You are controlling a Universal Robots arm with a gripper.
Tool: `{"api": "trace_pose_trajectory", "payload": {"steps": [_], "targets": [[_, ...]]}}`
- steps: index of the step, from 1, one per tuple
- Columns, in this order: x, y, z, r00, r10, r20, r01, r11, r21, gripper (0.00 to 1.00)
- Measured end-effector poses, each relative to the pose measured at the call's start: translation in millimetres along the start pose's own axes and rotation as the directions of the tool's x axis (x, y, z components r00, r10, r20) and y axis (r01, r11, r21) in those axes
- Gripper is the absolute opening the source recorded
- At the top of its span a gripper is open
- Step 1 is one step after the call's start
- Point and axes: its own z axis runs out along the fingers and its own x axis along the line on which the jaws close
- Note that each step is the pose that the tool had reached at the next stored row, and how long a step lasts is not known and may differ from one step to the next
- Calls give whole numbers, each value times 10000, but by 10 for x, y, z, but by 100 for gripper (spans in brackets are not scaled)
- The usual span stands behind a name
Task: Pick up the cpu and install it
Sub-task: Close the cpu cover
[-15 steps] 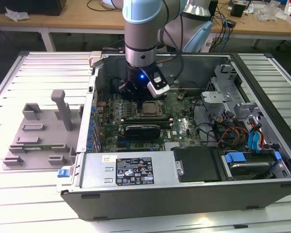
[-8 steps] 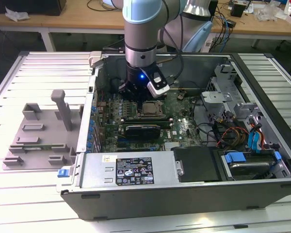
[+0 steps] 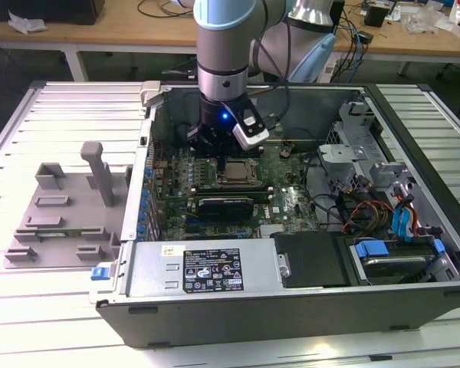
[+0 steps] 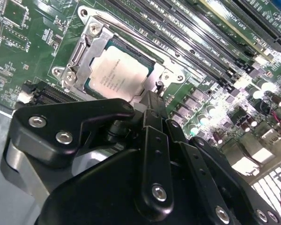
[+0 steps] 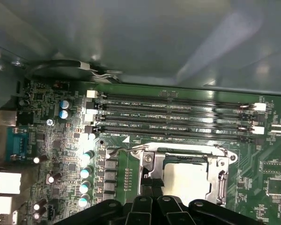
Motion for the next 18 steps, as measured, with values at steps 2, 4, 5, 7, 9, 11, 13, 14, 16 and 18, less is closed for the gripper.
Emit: {"api": "trace_pose_trajectory", "payload": {"steps": [2, 4, 5, 7, 9, 11, 13, 14, 16, 18], "targets": [[-1, 0, -70, 10000, 1, -1, -1, 10000, 1, 11], [-2, 1, -95, 10000, 1, 2, -1, 10000, -2, 11], [-2, 1, -96, 10000, 2, 2, -2, 10000, -2, 11], [-2, 1, -98, 10000, 1, 0, -1, 10000, -1, 11], [-58, -3, -97, 10000, 1, 0, -1, 10000, 0, 11], [-195, -12, -95, 10000, 1, -1, -1, 10000, 0, 11], [-306, -19, -93, 10000, 1, -1, -1, 10000, 0, 11], [-325, -20, -92, 10000, 1, -1, -1, 10000, 1, 11], [-344, -22, -92, 10000, 1, 2, -1, 10000, 0, 11], [-345, -20, -86, 9998, 1, 184, -1, 10000, 9, 11]]}}
